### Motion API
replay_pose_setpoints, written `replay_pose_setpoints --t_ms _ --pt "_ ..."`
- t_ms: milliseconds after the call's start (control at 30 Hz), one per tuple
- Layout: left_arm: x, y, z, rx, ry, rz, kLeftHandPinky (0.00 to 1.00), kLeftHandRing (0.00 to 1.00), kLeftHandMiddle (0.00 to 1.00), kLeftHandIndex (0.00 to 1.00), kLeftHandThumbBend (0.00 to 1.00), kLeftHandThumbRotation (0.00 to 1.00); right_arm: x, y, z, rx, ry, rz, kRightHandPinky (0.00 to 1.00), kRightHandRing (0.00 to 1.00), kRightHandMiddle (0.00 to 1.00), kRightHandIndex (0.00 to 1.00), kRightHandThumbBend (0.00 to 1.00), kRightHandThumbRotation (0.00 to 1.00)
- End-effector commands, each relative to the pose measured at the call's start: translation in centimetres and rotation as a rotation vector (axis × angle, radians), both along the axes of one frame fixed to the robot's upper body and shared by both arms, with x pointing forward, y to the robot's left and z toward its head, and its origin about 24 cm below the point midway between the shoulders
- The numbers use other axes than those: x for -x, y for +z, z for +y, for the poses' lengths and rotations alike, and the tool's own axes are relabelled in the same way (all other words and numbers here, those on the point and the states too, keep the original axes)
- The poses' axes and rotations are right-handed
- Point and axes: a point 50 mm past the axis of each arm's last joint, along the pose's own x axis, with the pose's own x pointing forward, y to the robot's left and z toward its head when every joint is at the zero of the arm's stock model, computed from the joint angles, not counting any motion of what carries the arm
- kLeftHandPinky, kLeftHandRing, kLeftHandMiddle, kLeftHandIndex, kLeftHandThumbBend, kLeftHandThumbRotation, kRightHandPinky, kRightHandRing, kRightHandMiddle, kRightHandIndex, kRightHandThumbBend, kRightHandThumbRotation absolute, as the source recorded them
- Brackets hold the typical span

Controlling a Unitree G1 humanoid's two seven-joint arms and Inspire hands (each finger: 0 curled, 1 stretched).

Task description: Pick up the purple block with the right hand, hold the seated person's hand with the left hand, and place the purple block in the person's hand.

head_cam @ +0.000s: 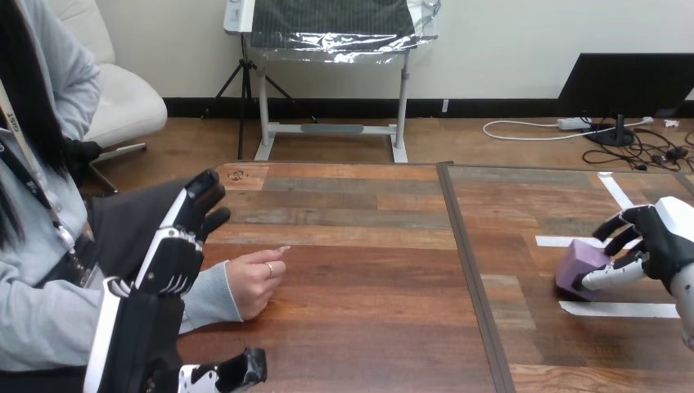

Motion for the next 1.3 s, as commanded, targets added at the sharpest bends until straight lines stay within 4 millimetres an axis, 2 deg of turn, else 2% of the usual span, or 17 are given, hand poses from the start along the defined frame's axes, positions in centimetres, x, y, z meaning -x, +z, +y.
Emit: replay_pose_setpoints --t_ms 0,367,633,933,1267 --pt "-0.47 1.49 -0.11 -0.001 -0.007 -0.069 0.87 0.93 0.94 0.91 1.00 0.63 -0.16 -0.74 1.03 0.007 0.019 0.026 0.46 0.50 0.55 0.56 0.87 0.00" --pt "-0.25 1.61 -0.17 -0.002 0.001 -0.064 0.86 0.93 0.94 0.91 1.00 0.63 -0.32 -0.90 1.37 0.007 0.002 0.031 0.41 0.46 0.51 0.53 0.85 0.00" --pt "-0.33 1.65 -0.36 -0.004 0.007 -0.073 0.85 0.92 0.94 0.91 1.00 0.64 -0.51 -0.83 1.52 0.023 -0.008 0.031 0.40 0.46 0.51 0.54 0.85 0.00" --pt "-0.53 1.62 -0.53 0.002 -0.006 -0.069 0.86 0.93 0.95 0.92 1.00 0.64 -0.82 -0.60 1.63 0.025 -0.019 0.043 0.42 0.49 0.55 0.56 0.84 0.00" --pt "-0.97 1.49 -0.66 0.004 -0.020 -0.072 0.88 0.94 0.95 0.92 1.00 0.63 -1.03 -0.31 1.64 0.007 -0.022 0.030 0.44 0.52 0.58 0.60 0.86 0.07"
